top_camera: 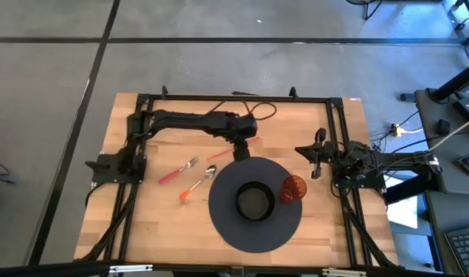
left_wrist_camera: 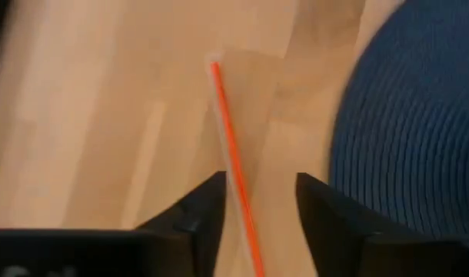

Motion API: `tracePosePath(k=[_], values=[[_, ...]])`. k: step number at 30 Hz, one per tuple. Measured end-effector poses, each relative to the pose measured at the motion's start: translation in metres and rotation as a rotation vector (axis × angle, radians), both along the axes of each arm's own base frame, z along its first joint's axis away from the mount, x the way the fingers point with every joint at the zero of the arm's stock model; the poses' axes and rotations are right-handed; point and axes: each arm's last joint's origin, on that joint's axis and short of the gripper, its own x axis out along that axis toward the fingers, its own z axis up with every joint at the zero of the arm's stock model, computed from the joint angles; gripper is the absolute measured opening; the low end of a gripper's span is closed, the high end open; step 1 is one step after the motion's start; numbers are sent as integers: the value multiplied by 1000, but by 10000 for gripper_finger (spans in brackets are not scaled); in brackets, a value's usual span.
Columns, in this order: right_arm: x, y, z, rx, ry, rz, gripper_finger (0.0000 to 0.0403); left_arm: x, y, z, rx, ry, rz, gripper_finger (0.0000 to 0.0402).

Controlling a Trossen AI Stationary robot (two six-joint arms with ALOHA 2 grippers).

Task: Pick & Place Utensil
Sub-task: Put the orange straw into the brown cup

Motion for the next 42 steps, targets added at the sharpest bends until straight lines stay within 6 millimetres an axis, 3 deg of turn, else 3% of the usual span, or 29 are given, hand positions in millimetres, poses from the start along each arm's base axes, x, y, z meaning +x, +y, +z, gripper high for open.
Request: tracePosePath(k=[4, 8, 25, 42], values=[[0, 0, -2, 0, 16, 0, 8, 6, 3, -13, -23, 32, -66, 200], [0, 0, -2, 9, 17, 0, 8, 3, 4, -23, -38, 89, -106, 216], [0, 0, -2, 11, 21, 0, 8, -11, 1, -37, -61, 245, -186, 196], [0, 0, -4, 11, 42, 0, 8, -36, 0, -64, -143, 389, -68, 195]])
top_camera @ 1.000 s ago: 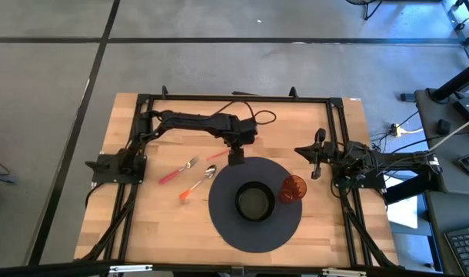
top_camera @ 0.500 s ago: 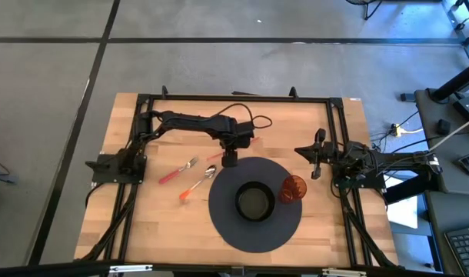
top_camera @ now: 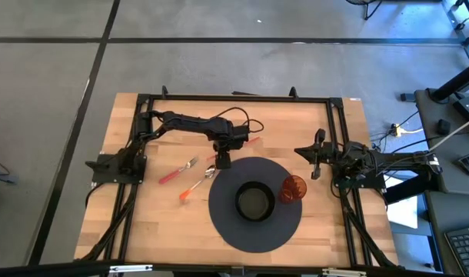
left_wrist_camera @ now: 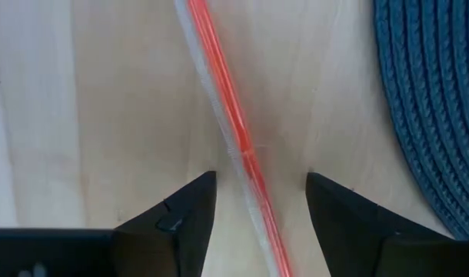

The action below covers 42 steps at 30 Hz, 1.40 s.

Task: Pick & Place Utensil
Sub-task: Put the orange straw into the brown cup

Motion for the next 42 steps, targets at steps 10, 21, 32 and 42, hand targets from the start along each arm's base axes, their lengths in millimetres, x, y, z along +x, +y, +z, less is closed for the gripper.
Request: tracePosePath(k=[10, 21, 32, 42], values=[[0, 0, 0, 0, -1, 0, 8, -6, 4, -12, -15, 1, 20, 103], [0, 0, 0, 0, -2, 0, 8, -4, 5, -12, 23, -5, 20, 5], [0, 0, 0, 0, 0, 0, 8, 1, 9, 38, 313, -134, 80, 3], [0, 0, -1, 0, 5, 7, 8, -9, -12, 104, 379, -368, 102, 2]])
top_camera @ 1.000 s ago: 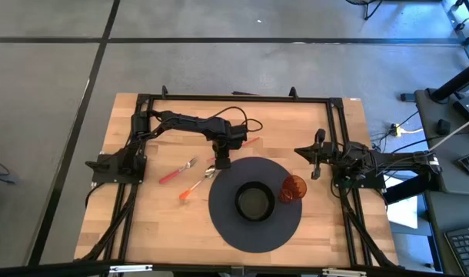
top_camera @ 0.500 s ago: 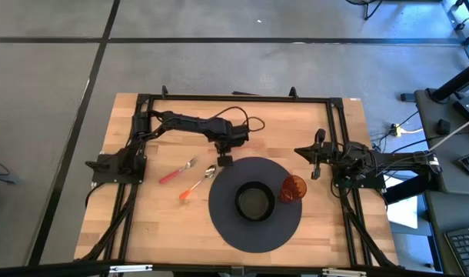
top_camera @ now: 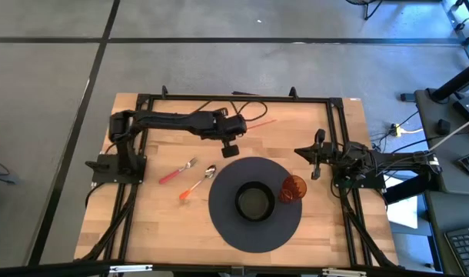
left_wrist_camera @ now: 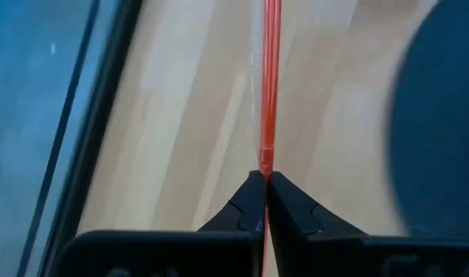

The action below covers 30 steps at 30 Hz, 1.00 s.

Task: Pick & Place Utensil
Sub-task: Put the orange straw into the brown cup

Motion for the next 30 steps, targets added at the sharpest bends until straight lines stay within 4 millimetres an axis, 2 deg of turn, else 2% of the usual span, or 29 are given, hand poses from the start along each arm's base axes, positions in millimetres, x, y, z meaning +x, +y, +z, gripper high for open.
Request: tracePosePath(k=[6, 11, 14, 20, 25, 30], values=[[0, 0, 0, 2, -4, 4, 8, -5, -22, 49, 49, -246, -66, 2], [0, 2, 4, 46, -49, 71, 21, -4, -50, 72, 72, -375, -211, 2], [0, 4, 12, 51, -132, 130, 55, 1, -66, 76, 99, -416, -285, 2], [-4, 8, 33, 31, -344, 273, 150, 6, -88, 83, 129, -491, -374, 2], [-7, 8, 41, -4, -433, 287, 218, 10, -97, 87, 150, -550, -409, 2], [-10, 8, 49, -32, -524, 284, 253, 23, -96, 74, 152, -552, -432, 2]])
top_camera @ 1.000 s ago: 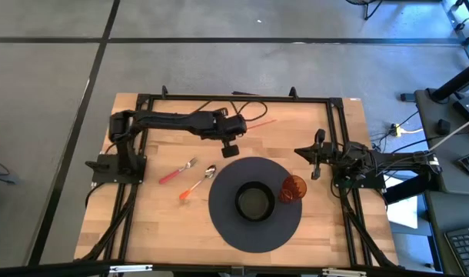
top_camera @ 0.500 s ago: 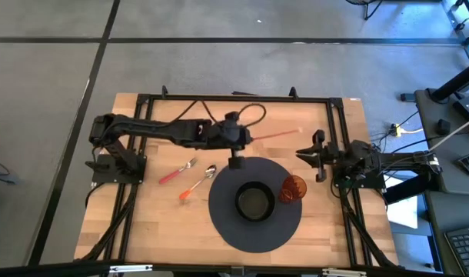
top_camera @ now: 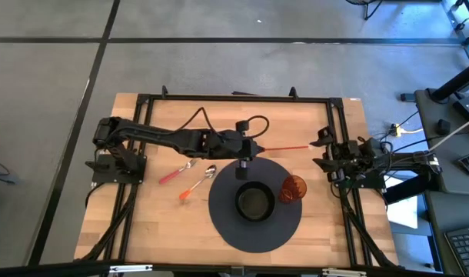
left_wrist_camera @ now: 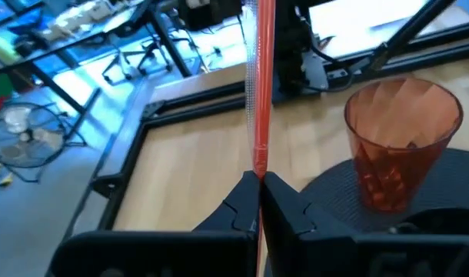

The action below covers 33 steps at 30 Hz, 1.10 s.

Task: Pick & Place Utensil
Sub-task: Put the orange straw into the brown cup

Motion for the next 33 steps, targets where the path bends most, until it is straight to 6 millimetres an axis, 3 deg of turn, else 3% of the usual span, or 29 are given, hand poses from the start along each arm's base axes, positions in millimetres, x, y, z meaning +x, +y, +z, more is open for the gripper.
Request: tracePosePath(k=[4, 13, 23, 28, 33], values=[[-2, 0, 8, -22, -46, -12, 257, 11, 4, -13, 15, 4, -3, 2], [8, -1, 25, -74, 23, -84, 257, 31, 20, -35, -2, -21, 21, 2], [32, -2, 49, -108, 101, -137, 251, 36, 26, -44, -8, -10, 27, 2], [44, -2, 55, -115, 141, -136, 212, 36, 26, -44, -9, -10, 26, 2], [49, -2, 55, -117, 165, -134, 142, 35, 26, -45, -8, 2, 30, 2]])
